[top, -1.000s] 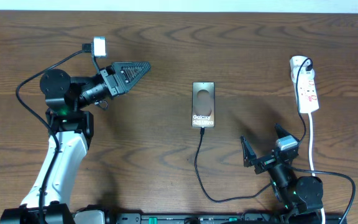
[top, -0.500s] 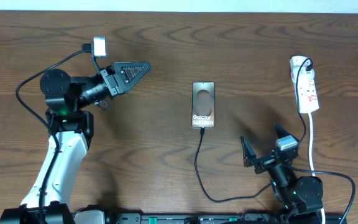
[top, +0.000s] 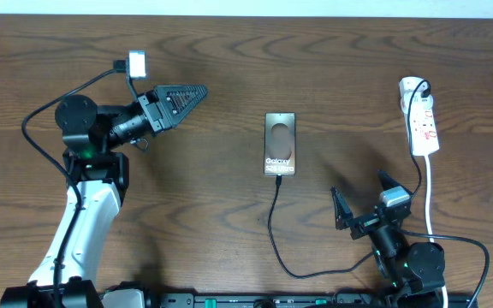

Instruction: Plug charger to phone and switch on socket

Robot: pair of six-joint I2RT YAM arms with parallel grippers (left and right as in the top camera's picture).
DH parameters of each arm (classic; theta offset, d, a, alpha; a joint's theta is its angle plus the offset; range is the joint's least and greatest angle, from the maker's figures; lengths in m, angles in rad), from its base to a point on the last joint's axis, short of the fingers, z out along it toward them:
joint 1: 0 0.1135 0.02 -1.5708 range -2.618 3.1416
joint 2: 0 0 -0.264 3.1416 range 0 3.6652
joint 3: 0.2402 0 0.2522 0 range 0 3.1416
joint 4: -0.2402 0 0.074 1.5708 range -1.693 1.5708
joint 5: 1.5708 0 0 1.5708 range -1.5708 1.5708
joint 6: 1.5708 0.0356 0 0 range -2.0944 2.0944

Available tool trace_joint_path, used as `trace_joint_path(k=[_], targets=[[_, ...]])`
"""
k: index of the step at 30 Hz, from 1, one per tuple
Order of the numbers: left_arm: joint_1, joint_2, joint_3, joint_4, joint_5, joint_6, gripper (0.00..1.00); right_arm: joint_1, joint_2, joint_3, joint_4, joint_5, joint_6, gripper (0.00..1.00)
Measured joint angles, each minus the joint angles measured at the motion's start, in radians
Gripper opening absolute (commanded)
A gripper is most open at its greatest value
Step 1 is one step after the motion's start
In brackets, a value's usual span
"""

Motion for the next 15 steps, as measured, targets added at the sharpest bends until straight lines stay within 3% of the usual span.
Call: trace_joint_path(k=[4,7,11,15], targets=[[0.012,-0.007,-0.002,-0.143,-0.015,0.226,0.98,0.000,0.000,0.000,0.000,0.000,0.000,0.99],[0.011,-0.038,-0.010,-0.400,-0.087,0.481,0.98,0.000,0.000,0.000,0.000,0.000,0.000,0.99],[-0.044,-0.080,-0.031,-0.759,-0.419,0.663,0.98,0.000,0.000,0.000,0.000,0.000,0.000,0.99],[-0.101,-0.101,-0.047,-0.890,-0.730,0.740,0.98,0.000,0.000,0.000,0.000,0.000,0.000,0.99]])
